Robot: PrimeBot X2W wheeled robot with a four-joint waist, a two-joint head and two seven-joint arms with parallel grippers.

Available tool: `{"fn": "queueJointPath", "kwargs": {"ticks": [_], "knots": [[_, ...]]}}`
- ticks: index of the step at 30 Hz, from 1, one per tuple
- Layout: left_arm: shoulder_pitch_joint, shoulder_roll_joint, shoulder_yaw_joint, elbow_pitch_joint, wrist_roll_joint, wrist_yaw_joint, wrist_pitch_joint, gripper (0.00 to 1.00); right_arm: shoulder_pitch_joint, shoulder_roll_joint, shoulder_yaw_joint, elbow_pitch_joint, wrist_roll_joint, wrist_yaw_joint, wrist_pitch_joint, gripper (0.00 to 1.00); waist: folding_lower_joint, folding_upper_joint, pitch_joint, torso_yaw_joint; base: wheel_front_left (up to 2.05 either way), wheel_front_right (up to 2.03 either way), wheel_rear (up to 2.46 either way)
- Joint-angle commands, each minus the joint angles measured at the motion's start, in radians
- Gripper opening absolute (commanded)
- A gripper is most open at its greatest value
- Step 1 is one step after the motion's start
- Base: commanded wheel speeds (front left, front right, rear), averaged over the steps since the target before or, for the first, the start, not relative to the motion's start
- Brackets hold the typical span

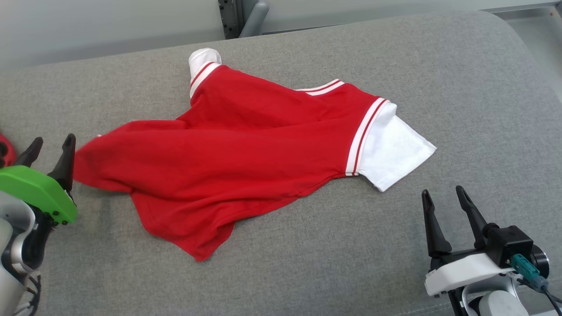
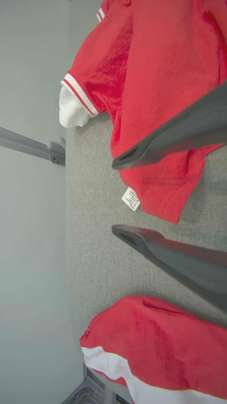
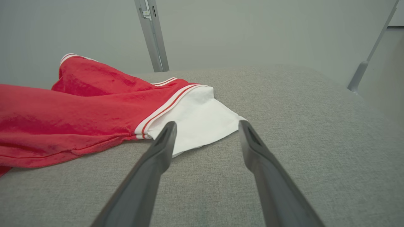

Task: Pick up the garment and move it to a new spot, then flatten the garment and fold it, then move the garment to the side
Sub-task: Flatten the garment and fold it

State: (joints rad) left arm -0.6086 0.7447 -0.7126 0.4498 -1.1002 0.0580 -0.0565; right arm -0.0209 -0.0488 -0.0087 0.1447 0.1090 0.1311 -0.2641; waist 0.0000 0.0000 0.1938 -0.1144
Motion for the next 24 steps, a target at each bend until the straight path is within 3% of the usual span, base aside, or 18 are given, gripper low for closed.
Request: {"fn": "queueJointPath", "kwargs": {"ticks": [1, 3, 4, 6, 11, 14, 15, 18, 24], "knots": [[0.033, -0.015, 0.014, -0.013, -0.012, 0.020, -0.028, 1.00, 0.013, -0.003, -0.003, 0.000, -0.005, -0.001, 0.000, 1.00, 0.0000, 0.0000, -0.005, 0.000, 0.00, 0.00, 0.00], [0.074, -0.023, 0.036, -0.048, -0.023, 0.057, -0.078, 1.00, 0.021, -0.003, -0.009, -0.002, -0.005, -0.001, 0.000, 1.00, 0.0000, 0.0000, -0.012, 0.003, 0.00, 0.00, 0.00], [0.129, -0.033, 0.050, -0.105, -0.034, 0.102, -0.124, 1.00, 0.026, -0.003, -0.014, -0.005, -0.006, -0.001, 0.000, 1.00, 0.0000, 0.0000, -0.019, 0.008, 0.00, 0.00, 0.00], [0.191, -0.058, 0.062, -0.175, -0.044, 0.148, -0.159, 1.00, 0.038, -0.003, -0.018, -0.005, -0.008, -0.001, 0.000, 1.00, 0.0000, 0.0000, -0.026, 0.016, 0.00, 0.00, 0.00], [0.368, -0.152, 0.074, -0.368, -0.066, 0.230, -0.199, 1.00, 0.047, -0.003, -0.023, -0.003, -0.012, -0.001, 0.000, 1.00, 0.0000, 0.0000, -0.044, 0.034, 0.00, 0.00, 0.00], [0.424, -0.200, 0.066, -0.418, -0.087, 0.238, -0.202, 1.00, 0.054, -0.003, -0.016, -0.004, -0.014, -0.001, 0.000, 1.00, 0.0000, 0.0000, -0.049, 0.042, 0.00, 0.00, 0.00], [0.468, -0.244, 0.069, -0.450, -0.114, 0.233, -0.204, 1.00, 0.058, -0.003, -0.010, -0.005, -0.021, -0.001, 0.000, 1.00, 0.0000, 0.0000, -0.051, 0.048, 0.00, 0.00, 0.00], [0.500, -0.276, 0.067, -0.461, -0.130, 0.222, -0.205, 1.00, 0.056, -0.003, -0.010, -0.006, -0.021, -0.001, 0.000, 1.00, 0.0000, 0.0000, -0.052, 0.053, 0.00, 0.00, 0.00], [0.485, -0.347, -0.015, -0.331, -0.158, 0.186, -0.128, 1.00, 0.048, -0.003, -0.008, -0.006, -0.034, -0.001, 0.000, 1.00, 0.0000, 0.0000, -0.050, 0.060, 0.00, 0.00, 0.00]]}}
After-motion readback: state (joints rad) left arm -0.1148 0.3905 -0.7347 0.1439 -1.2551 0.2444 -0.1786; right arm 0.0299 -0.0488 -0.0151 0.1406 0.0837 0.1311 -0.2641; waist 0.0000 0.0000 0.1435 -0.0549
